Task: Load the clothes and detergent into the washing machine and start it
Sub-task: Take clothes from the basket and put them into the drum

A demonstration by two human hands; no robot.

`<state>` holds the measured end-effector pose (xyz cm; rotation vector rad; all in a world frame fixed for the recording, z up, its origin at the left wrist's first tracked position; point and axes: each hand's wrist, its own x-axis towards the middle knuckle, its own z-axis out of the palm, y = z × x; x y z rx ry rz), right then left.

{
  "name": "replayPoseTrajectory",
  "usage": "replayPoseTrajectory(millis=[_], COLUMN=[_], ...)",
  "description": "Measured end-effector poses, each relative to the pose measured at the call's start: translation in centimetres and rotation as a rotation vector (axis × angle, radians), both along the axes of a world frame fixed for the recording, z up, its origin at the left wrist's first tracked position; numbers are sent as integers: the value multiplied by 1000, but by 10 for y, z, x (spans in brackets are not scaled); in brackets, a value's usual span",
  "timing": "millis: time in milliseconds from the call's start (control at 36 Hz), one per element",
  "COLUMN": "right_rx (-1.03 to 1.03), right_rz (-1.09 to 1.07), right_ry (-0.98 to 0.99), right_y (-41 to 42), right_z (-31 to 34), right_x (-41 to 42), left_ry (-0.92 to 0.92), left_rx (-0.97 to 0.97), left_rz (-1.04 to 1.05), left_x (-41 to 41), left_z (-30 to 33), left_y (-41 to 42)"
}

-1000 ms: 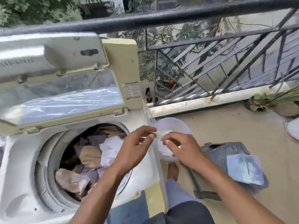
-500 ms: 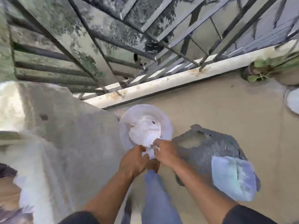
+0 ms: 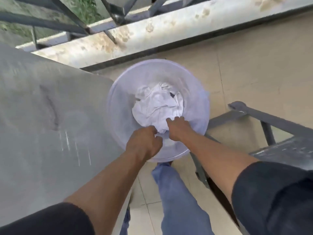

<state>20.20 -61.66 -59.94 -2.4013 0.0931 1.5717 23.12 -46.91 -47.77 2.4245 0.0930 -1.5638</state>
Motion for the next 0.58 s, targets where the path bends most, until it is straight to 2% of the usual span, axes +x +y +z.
replayPoseTrajectory(millis=[139,278,389,583], right_rx=[-51,-97,-43,51], right_rz=[130,113,-44,-459], right_ry=[72,16,-87,-313], right_y=[13,22,21,16], right_z=[-44,-38,-9,73], right_x=[-11,-12,-5,-1], left_ry=[20,51,54,45], left_rx=[-54,-39,-8,-19], left_rz=[107,134,151,172], left_x=[-19,-18,-11,-7], left_z=[-23,-19,-8,38], left_y=[-1,10,20,10])
